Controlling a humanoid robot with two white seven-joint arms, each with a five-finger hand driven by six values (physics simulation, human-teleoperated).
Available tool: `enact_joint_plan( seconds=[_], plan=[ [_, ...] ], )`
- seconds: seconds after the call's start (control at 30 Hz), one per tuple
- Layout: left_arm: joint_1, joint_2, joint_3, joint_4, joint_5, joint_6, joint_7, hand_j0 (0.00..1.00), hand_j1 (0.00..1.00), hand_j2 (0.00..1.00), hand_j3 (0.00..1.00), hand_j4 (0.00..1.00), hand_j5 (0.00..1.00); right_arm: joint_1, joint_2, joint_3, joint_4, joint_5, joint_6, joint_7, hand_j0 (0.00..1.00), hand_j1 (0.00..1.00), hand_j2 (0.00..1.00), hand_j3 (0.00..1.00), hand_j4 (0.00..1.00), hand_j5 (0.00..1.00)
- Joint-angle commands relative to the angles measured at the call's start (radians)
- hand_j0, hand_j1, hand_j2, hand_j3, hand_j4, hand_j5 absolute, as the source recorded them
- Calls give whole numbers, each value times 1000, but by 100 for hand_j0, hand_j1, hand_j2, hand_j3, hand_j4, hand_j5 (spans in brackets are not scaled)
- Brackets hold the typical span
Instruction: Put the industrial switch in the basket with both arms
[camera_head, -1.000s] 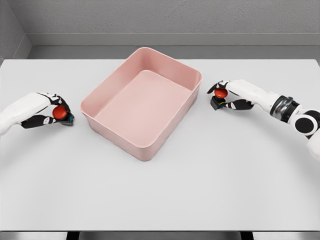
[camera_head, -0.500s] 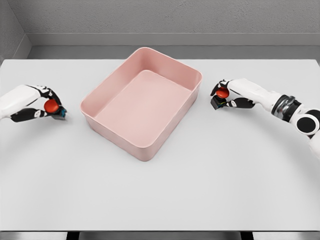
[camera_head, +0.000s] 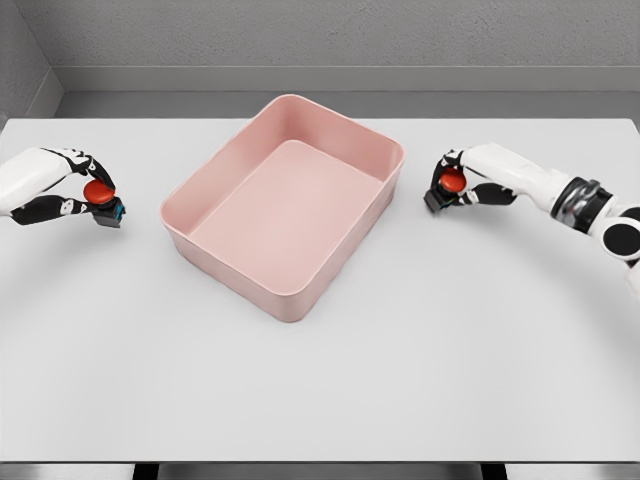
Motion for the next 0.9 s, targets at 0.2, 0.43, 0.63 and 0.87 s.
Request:
enact_joint_plan(
  seconds=[0.2, 0.43, 0.63, 0.87],
  plan=[
    [-14, -6, 1, -11, 9, 1, 0, 45, 45, 45, 45, 45, 45, -2, -20, -37, -24, -8, 1, 31, 38, 38, 38, 38, 38, 38],
    [-38, -11, 1, -46, 8, 1, 1, 45, 45, 45, 45, 45, 45, -2, -34, -52, -57, -8, 1, 34, 38, 38, 38, 38, 38, 38],
    [-89, -34, 1, -85, 8, 1, 0, 43, 43, 43, 43, 43, 43, -2, -40, -54, -58, -8, 1, 34, 38, 38, 38, 38, 38, 38],
    [-109, -98, -13, -284, 4, 1, -3, 43, 43, 43, 43, 43, 43, 0, -56, -54, -73, -8, 1, 34, 38, 38, 38, 38, 38, 38]
  ],
)
